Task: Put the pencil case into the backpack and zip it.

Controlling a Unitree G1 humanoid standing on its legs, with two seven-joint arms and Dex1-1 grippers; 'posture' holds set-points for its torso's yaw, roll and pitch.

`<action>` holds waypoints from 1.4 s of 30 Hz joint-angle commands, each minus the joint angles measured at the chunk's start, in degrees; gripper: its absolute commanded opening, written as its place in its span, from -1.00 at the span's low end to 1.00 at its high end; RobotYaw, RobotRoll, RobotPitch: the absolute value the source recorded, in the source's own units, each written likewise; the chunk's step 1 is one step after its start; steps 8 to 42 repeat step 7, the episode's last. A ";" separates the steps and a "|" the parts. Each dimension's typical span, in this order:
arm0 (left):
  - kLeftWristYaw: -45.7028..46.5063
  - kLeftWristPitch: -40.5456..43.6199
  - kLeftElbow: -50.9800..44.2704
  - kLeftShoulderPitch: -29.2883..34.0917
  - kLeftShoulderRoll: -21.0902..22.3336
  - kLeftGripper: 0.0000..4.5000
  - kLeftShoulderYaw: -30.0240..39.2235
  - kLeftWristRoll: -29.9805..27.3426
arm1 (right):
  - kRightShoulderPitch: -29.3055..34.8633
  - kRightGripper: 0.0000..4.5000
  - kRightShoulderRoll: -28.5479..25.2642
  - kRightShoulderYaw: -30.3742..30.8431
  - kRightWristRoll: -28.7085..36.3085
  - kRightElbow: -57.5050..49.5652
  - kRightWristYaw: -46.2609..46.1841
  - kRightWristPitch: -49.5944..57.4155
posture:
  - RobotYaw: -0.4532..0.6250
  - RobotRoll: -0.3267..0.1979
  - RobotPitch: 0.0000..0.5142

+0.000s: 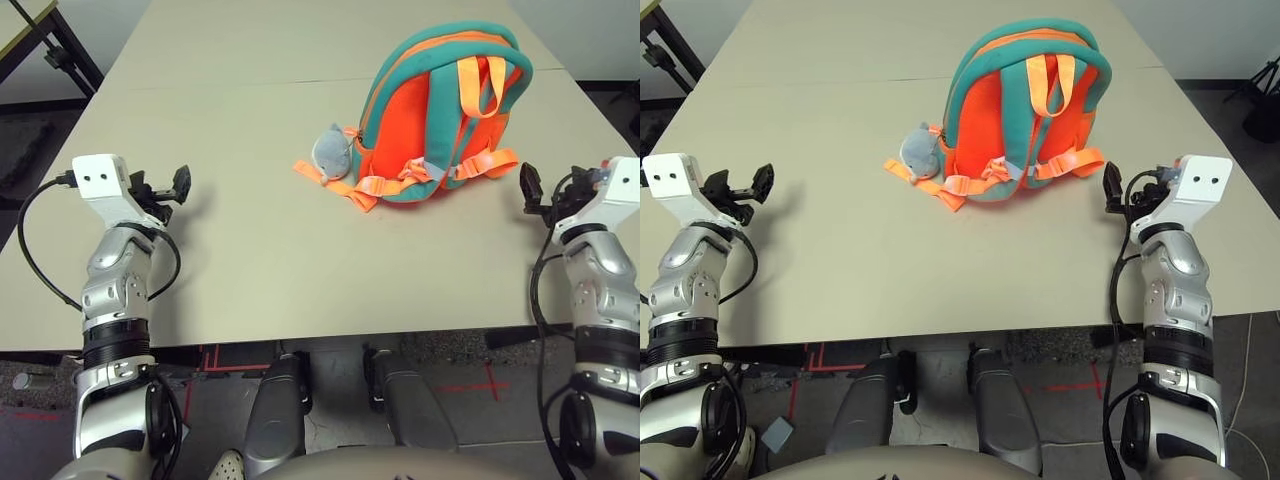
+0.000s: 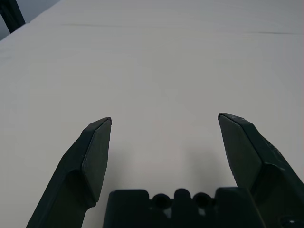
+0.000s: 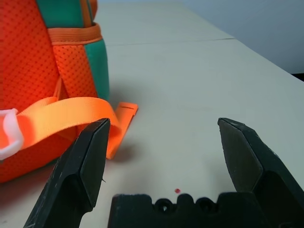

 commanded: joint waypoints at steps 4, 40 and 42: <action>0.68 -1.31 2.51 0.20 0.07 1.00 -0.09 0.90 | -0.17 1.00 0.83 0.57 -0.19 0.27 -0.42 -1.03 | -0.30 0.25 -0.21; 0.91 -1.99 3.13 0.03 -0.07 1.00 -0.02 0.90 | -0.79 1.00 0.59 0.62 -0.22 1.73 0.08 -2.14 | -0.28 0.25 -0.26; 0.91 -1.99 3.13 0.03 -0.07 1.00 -0.02 0.90 | -0.79 1.00 0.59 0.62 -0.22 1.73 0.08 -2.14 | -0.28 0.25 -0.26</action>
